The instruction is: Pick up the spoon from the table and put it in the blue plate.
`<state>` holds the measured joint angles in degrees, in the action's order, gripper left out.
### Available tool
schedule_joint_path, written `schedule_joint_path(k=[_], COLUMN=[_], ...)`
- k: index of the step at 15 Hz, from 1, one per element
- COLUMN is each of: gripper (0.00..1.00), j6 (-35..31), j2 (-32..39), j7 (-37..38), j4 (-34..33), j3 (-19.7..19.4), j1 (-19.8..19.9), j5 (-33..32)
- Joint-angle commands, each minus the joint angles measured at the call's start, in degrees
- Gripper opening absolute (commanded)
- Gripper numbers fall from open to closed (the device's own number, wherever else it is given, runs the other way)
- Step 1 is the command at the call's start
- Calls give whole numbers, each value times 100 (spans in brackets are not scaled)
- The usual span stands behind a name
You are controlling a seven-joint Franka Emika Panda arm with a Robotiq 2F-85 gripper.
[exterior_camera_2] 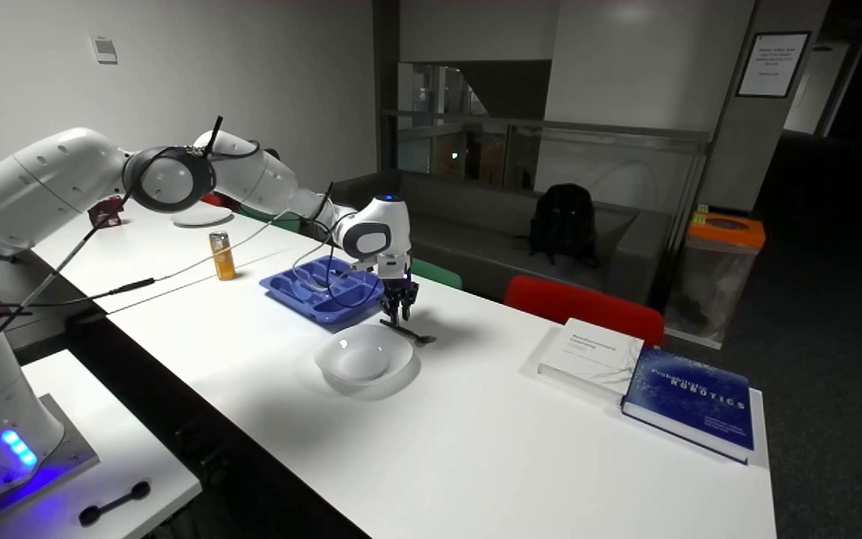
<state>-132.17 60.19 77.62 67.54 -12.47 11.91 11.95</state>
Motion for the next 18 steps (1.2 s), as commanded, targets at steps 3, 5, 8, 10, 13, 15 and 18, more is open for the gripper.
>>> schedule_joint_path(k=[3, 5, 8, 10, 13, 15, 18], gripper=[43, 37, 30, 34, 36, 35, 27], j6=[240, 267, 330, 385, 435, 465, 509], j2=[141, 165, 172, 178, 183, 185, 208], j7=[182, 183, 182, 186, 176, 163, 159], j4=[-229, -255, -277, -300, -324, -332, -364], j3=[-81, -81, -81, -83, -78, -74, -75], j1=[-21, -23, -24, -26, -18, -10, -7], j5=[-133, -143, -156, -166, -173, -175, -192])
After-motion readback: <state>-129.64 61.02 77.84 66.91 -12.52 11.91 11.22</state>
